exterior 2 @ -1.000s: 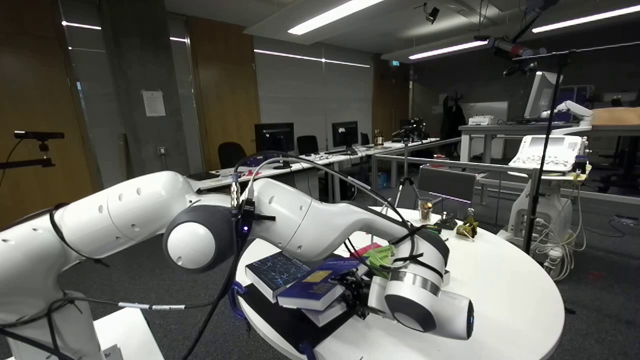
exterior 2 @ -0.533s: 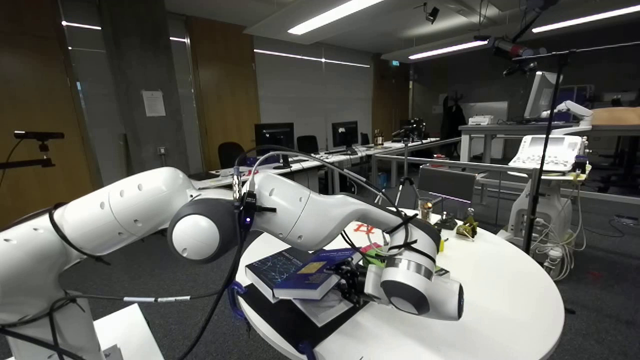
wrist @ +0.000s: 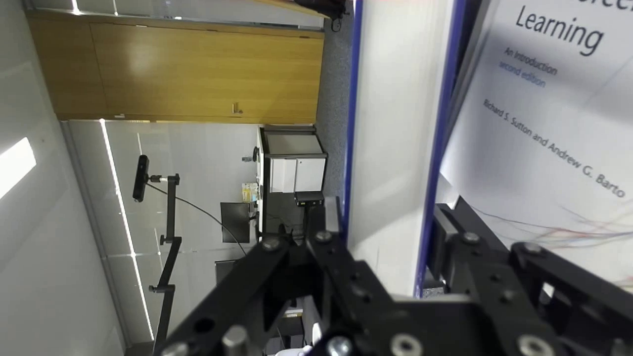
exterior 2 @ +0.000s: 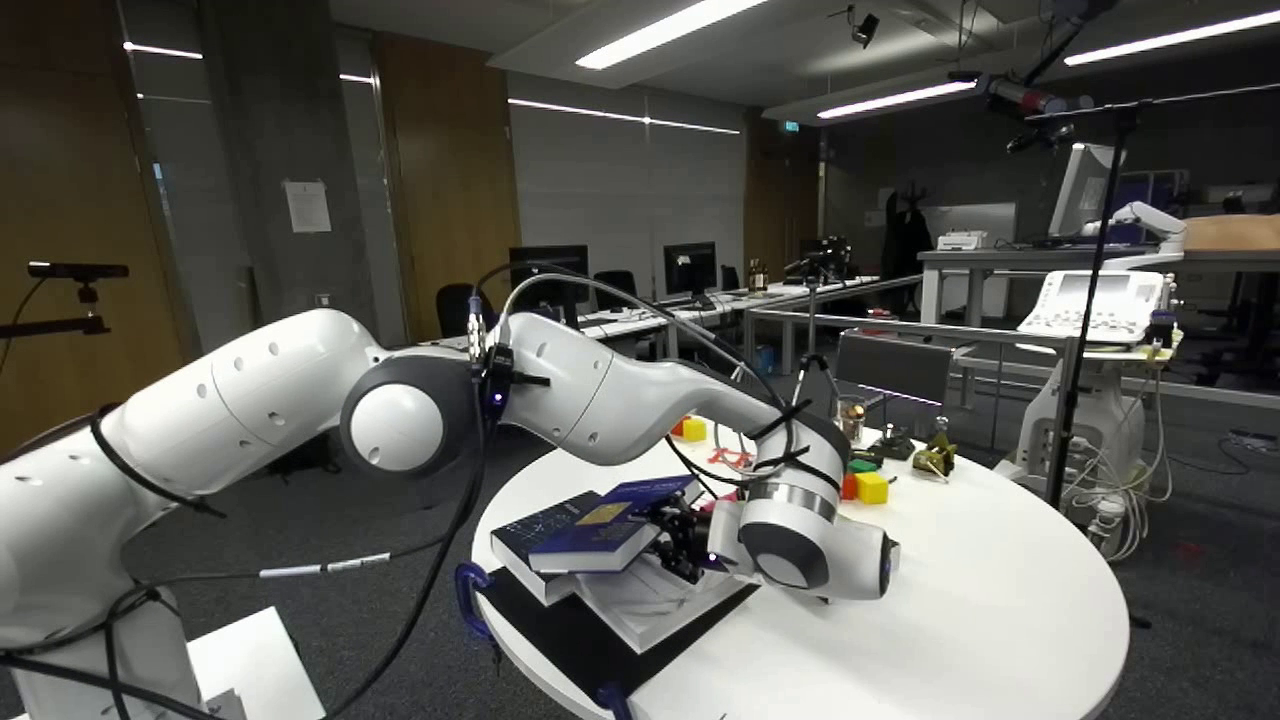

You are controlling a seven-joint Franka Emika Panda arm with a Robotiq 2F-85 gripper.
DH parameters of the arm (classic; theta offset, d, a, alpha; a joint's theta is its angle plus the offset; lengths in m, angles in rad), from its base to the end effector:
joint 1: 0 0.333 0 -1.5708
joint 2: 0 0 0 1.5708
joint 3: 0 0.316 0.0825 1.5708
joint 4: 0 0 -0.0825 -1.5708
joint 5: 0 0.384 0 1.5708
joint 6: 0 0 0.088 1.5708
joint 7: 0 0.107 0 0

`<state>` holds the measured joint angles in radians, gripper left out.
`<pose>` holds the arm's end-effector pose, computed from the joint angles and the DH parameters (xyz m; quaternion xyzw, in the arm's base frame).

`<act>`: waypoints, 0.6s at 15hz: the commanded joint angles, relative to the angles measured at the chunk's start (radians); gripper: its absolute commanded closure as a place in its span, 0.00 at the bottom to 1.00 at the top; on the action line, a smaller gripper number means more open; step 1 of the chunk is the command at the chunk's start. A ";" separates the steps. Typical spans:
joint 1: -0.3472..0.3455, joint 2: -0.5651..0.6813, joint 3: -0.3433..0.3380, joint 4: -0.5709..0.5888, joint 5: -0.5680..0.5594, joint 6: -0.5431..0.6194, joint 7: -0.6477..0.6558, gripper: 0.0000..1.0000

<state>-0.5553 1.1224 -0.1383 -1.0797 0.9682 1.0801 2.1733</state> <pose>0.5876 -0.3059 0.1473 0.0764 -0.7764 -0.6248 0.0312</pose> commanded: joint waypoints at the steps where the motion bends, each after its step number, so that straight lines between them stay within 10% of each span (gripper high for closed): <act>1: 0.024 -0.169 0.009 -0.224 0.022 0.005 -0.064 0.82; 9: 0.116 -0.316 -0.038 -0.494 0.079 0.152 -0.148 0.82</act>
<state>-0.4698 0.9582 -0.1532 -1.3840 0.9821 1.2326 2.0736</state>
